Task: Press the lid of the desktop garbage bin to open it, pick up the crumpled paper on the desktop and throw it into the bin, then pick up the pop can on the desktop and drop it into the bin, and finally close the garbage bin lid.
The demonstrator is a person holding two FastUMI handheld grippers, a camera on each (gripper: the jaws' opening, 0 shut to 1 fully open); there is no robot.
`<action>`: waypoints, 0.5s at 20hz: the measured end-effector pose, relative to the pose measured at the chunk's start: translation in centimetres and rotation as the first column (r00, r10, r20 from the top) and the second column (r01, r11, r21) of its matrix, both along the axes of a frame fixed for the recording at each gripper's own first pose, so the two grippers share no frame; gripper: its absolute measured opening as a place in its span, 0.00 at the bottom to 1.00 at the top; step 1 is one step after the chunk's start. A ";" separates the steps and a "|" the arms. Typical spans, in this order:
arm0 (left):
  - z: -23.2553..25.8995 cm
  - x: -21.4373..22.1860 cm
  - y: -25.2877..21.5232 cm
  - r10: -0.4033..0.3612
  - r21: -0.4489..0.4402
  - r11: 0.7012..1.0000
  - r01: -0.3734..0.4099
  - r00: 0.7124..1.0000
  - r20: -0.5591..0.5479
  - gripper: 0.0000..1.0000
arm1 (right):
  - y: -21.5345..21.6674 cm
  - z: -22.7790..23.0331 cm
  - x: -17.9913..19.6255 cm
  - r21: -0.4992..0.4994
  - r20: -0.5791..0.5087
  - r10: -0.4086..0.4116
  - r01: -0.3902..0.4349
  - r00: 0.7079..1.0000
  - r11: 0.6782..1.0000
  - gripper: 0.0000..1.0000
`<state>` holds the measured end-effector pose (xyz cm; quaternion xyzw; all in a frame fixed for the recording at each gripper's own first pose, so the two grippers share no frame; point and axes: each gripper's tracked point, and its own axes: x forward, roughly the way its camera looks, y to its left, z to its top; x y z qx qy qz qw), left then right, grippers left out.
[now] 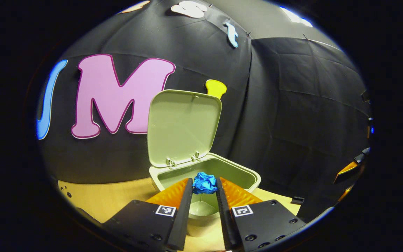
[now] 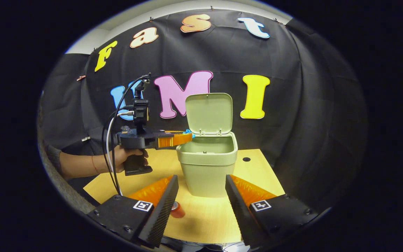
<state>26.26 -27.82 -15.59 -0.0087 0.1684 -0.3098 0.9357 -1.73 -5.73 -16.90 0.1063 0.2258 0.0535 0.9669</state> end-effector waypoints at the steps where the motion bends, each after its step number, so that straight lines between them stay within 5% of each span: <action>1: -0.2 0.2 0.0 0.002 0.005 1.000 -0.002 1.000 -0.004 0.44 | -0.2 -0.1 0.0 -0.001 -0.005 -0.002 0.002 1.000 1.000 0.86; 2: -0.6 0.3 -0.3 -0.001 0.007 1.000 0.001 1.000 -0.008 0.39 | -0.4 -0.3 0.0 0.001 -0.006 -0.004 0.004 1.000 1.000 0.86; 5: -1.2 0.4 -0.4 -0.001 0.007 1.000 0.001 1.000 -0.019 0.56 | -0.6 -0.4 0.2 0.007 -0.006 -0.009 0.009 1.000 1.000 0.86; 8: -1.0 0.3 -0.3 0.008 -0.006 1.000 -0.008 1.000 -0.014 0.88 | -0.3 -0.7 0.6 0.005 -0.009 0.001 -0.001 1.000 1.000 0.87; 10: -0.4 0.0 0.3 0.028 -0.004 1.000 -0.028 1.000 -0.001 0.96 | 0.0 -0.8 0.8 0.006 -0.011 0.014 -0.013 1.000 1.000 0.91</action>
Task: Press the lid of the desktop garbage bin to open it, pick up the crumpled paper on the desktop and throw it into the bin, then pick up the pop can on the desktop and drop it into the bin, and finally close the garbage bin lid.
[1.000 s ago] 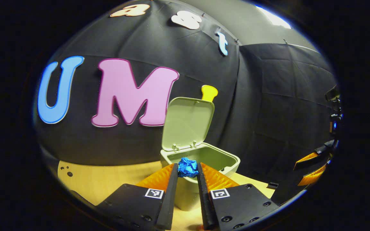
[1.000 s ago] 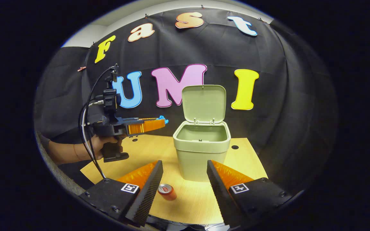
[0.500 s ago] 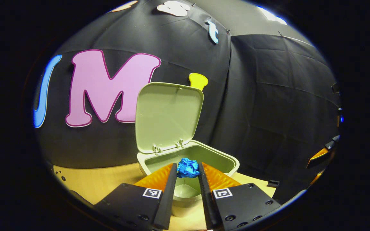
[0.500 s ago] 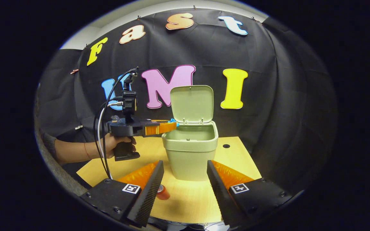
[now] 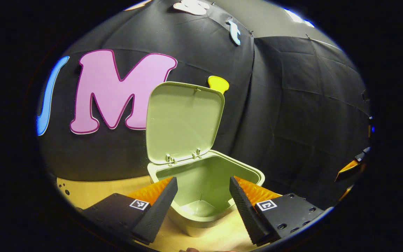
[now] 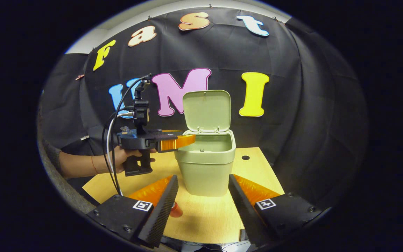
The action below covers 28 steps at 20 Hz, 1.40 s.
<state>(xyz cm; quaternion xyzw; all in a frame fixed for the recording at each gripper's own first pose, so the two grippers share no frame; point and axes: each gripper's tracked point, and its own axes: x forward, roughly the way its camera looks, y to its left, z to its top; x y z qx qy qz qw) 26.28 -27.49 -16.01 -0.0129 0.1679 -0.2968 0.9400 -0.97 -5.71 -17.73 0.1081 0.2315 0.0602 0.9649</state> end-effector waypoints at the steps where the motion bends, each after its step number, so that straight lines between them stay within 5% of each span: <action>1: 0.3 -0.3 0.4 0.007 0.003 1.000 -0.007 1.000 0.006 0.95 | 0.3 0.0 0.1 0.002 0.000 0.008 -0.008 1.000 1.000 0.93; 3: 1.2 -1.2 1.4 0.023 0.004 1.000 -0.023 1.000 0.018 0.96 | 1.1 -0.2 0.1 0.006 -0.002 0.029 -0.029 1.000 1.000 0.99; 12: 5.2 -7.3 10.4 0.193 0.028 0.980 -0.197 0.975 0.107 0.95 | 7.2 -2.1 0.4 0.027 -0.019 0.162 -0.161 0.987 0.986 0.99; 28: 4.3 -20.6 25.2 0.463 0.093 0.879 -0.468 0.883 0.074 0.95 | 15.5 -12.7 0.7 -0.054 -0.173 0.332 -0.345 0.927 0.937 0.99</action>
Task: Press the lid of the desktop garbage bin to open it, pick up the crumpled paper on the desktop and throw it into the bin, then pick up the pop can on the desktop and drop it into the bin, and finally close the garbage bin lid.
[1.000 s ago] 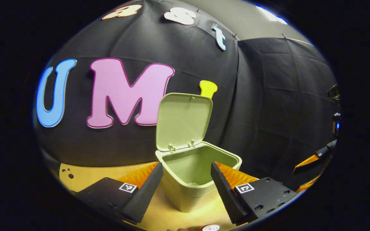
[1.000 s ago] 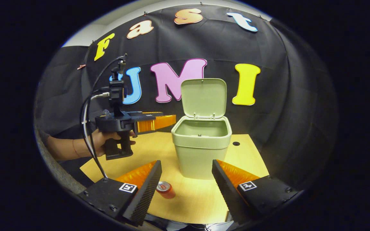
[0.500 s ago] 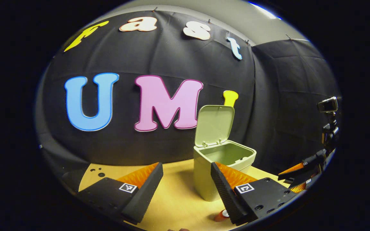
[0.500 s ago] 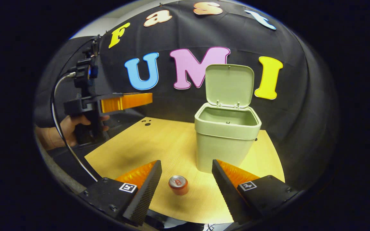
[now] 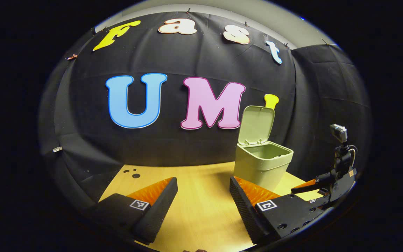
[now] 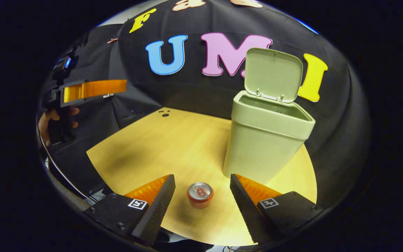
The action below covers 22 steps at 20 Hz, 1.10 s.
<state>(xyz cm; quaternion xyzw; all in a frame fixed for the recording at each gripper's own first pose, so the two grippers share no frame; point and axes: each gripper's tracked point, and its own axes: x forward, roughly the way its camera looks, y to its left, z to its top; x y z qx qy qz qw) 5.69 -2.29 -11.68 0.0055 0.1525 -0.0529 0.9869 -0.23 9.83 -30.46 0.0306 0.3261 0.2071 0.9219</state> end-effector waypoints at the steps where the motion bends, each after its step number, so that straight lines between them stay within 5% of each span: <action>1: -0.2 -0.5 0.4 0.007 0.003 1.000 -0.007 1.000 -0.007 0.95 | 0.3 -0.9 0.1 0.000 -0.015 0.004 -0.004 1.000 1.000 0.99; 19: -2.3 -2.3 2.5 0.038 0.000 0.999 -0.038 0.997 -0.073 0.96 | 2.9 -12.1 -0.9 -0.105 -0.236 0.077 -0.104 0.969 0.989 1.00; 20: -2.4 -2.3 2.4 0.037 -0.001 0.999 -0.037 0.997 -0.074 0.96 | 3.2 -12.1 -0.8 -0.092 -0.230 0.073 -0.097 0.970 0.991 0.83; 22: -2.4 -2.1 2.5 0.037 -0.003 0.999 -0.037 0.997 -0.075 0.96 | 3.1 -11.8 -0.6 -0.089 -0.237 0.074 -0.097 0.969 0.991 0.82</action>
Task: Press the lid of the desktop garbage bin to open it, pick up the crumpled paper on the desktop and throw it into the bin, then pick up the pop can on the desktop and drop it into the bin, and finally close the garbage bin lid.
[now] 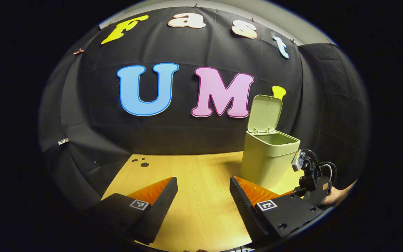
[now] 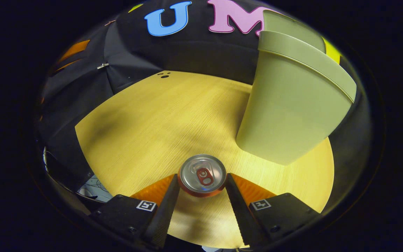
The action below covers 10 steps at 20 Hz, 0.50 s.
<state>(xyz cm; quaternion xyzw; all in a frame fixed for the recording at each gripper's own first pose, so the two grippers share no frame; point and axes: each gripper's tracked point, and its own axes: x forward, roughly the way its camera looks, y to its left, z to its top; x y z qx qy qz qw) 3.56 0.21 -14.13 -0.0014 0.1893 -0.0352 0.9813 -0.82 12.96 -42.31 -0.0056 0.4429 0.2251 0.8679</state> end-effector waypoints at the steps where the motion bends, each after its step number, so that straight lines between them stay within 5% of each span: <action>1: 0.0 0.1 0.1 0.000 -0.002 1.000 0.000 1.000 -0.002 0.96 | -0.2 0.2 0.1 -0.004 0.006 0.001 -0.001 1.000 1.000 0.82; 10: -0.5 0.7 -0.1 -0.013 -0.002 1.000 0.013 1.000 -0.007 0.96 | -0.9 8.5 1.7 0.067 0.107 -0.025 0.018 0.994 0.998 0.82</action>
